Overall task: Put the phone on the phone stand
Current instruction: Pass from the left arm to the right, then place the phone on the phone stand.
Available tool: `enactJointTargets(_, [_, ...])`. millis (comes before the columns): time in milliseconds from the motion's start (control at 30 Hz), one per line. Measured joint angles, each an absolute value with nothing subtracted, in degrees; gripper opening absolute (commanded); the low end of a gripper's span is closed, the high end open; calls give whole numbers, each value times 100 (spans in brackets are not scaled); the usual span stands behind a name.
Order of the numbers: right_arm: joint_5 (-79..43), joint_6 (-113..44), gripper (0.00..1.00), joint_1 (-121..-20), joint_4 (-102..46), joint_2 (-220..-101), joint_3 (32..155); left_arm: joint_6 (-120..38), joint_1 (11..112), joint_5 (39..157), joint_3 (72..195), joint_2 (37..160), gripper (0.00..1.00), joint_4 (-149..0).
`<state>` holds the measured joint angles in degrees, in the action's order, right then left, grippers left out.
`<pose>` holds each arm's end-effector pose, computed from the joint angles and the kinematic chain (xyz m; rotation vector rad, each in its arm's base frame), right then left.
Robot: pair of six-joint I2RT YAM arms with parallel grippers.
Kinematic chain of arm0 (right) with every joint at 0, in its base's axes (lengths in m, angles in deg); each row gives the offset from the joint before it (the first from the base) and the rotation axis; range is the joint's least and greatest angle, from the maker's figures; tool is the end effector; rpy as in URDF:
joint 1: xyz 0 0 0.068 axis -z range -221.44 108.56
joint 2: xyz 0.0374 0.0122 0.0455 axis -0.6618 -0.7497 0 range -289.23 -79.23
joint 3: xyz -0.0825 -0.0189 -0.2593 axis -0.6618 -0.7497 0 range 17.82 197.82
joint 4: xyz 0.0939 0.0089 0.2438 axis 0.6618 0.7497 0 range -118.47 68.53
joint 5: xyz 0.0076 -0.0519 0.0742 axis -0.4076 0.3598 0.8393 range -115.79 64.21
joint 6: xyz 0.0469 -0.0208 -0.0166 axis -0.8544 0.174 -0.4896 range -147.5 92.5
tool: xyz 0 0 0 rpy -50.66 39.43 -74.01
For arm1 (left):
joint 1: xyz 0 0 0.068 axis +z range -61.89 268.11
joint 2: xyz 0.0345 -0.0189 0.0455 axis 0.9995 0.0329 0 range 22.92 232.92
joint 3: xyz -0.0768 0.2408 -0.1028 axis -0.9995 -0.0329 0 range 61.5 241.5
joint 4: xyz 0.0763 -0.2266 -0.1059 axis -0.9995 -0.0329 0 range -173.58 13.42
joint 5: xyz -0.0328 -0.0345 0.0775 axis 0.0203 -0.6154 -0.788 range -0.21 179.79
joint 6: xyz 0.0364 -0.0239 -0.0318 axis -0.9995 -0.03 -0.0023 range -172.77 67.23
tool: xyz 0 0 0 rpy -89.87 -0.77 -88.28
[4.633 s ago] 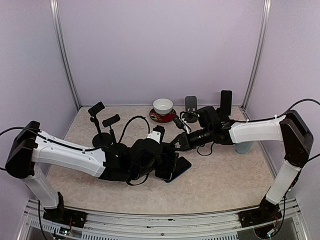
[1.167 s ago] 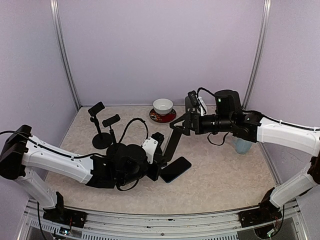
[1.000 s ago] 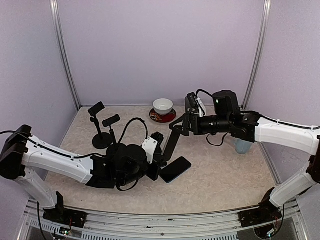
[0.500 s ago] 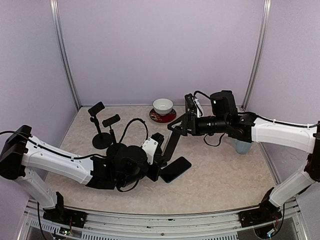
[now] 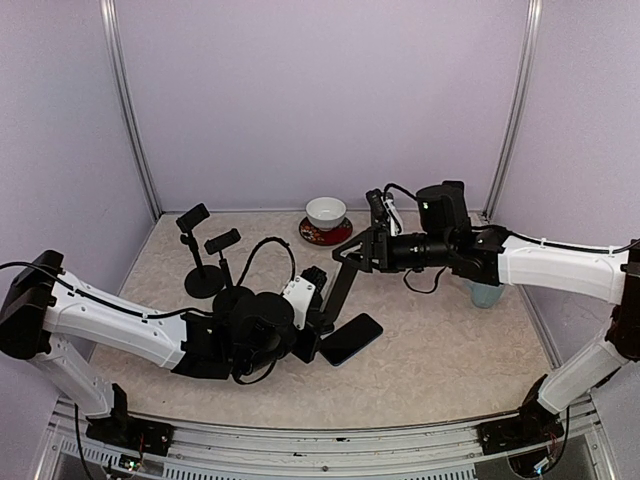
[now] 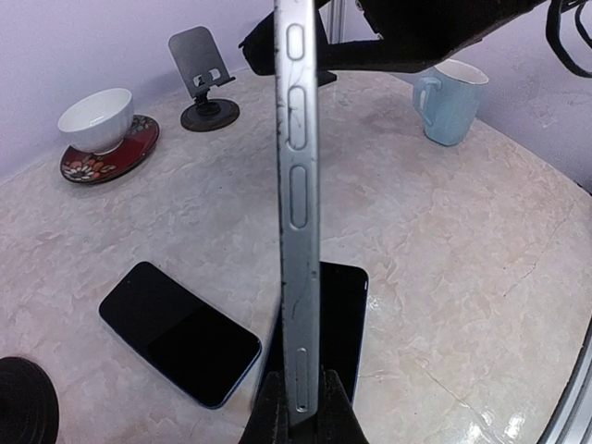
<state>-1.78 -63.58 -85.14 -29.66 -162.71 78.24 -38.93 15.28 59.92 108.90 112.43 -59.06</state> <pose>0.2341 0.2438 0.2953 -0.4494 2.1151 1.2772 0.1157 -0.3151 0.2141 0.6668 1.8541 -0.4791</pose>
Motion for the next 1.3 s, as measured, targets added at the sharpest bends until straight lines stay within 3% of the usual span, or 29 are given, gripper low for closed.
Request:
enactJointTargets(167, [-143,-6371,55,-8514,-3058,-16335,7831,-3888,1528,5927,10890,11243,4,-5948])
enactJointTargets(200, [-141,-6377,54,-8514,-3063,-16339,7831,-3888,1528,5924,10890,11243,9,-5950])
enactJointTargets(233, [-143,-6380,53,-8514,-3065,-16339,7831,-3886,1528,5922,10890,11243,20,-5950])
enactJointTargets(333, [-165,-6380,53,-8516,-3039,-16339,7831,-3906,1525,5911,10890,11243,36,-5902])
enactJointTargets(433, [-232,-6336,53,-8521,-2879,-16367,7833,-3908,1525,5883,10892,11241,61,-5738])
enactJointTargets(800, [-527,-6004,53,-8435,-2378,-16420,8417,-3785,1525,5776,10890,11160,97,-5646])
enactJointTargets(1133, [-1050,-5510,53,-7858,-1773,-16560,9103,-3761,1702,5859,10890,10658,99,-5860])
enactJointTargets(1300, [-1511,-5180,53,-7633,-1439,-16866,9627,-3792,2282,6263,10863,10096,99,-6158])
